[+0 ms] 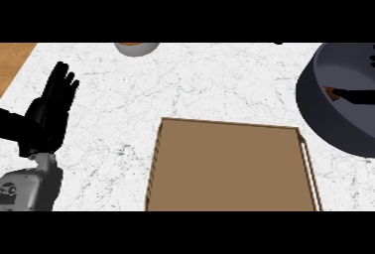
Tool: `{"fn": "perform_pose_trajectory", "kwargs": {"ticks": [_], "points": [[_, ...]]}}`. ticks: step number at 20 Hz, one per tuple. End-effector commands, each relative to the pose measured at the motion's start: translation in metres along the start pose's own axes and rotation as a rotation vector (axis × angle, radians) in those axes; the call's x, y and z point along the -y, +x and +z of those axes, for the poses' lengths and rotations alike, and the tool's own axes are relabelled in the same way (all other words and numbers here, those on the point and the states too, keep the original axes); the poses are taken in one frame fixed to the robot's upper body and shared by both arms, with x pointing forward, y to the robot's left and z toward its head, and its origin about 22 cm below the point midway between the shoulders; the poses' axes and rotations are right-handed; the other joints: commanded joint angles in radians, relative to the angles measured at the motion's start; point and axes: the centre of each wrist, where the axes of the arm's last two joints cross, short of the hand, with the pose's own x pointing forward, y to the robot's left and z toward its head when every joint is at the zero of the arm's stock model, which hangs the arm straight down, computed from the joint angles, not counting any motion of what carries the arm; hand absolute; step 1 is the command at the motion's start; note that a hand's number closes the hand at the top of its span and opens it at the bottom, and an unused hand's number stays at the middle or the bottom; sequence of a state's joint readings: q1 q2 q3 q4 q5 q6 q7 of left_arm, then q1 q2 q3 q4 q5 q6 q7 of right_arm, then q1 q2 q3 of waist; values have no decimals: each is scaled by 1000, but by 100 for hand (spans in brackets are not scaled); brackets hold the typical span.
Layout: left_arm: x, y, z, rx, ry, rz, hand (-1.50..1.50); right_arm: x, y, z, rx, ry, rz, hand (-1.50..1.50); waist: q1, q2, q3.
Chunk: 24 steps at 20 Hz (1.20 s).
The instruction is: Pick the sweet potato from the tray and place it in the pot
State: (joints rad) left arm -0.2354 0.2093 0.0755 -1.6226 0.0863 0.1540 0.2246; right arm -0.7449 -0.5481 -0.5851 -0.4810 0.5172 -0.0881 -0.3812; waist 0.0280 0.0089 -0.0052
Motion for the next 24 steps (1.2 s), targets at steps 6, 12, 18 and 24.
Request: {"fn": "perform_pose_trajectory", "kwargs": {"ticks": [6,12,18,24], "points": [[-4,3,-5,-9,10,-11,0,62,-25,5,10,-112,-339,-150,-2,6,9],[-14,5,-6,-5,3,5,0,114,-45,23,-3,-120,-372,-150,-5,3,8],[1,0,-2,4,0,4,0,160,-74,58,4,-77,-360,-150,-8,3,9],[1,6,1,-9,-15,15,0,189,-72,66,18,-51,-340,-150,-5,2,10]]}}
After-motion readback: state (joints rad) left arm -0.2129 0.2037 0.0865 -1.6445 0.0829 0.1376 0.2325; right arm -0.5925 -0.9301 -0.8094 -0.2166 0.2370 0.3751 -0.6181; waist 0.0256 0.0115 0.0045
